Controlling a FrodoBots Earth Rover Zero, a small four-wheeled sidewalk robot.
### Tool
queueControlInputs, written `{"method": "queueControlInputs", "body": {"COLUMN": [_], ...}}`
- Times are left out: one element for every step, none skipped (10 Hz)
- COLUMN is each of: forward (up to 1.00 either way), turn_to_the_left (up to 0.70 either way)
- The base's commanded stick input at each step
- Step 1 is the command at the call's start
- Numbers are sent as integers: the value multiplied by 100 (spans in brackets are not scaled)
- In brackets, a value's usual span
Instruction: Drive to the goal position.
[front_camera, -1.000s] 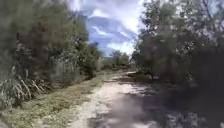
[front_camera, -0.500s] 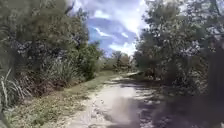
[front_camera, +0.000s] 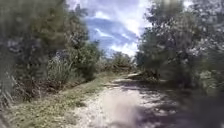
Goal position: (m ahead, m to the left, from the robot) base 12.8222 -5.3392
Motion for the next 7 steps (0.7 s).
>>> {"method": "queueControlInputs", "body": {"forward": [70, 70, 70, 70, 70, 70, 70], "turn_to_the_left": [0, 0, 0, 0, 0, 0, 0]}}
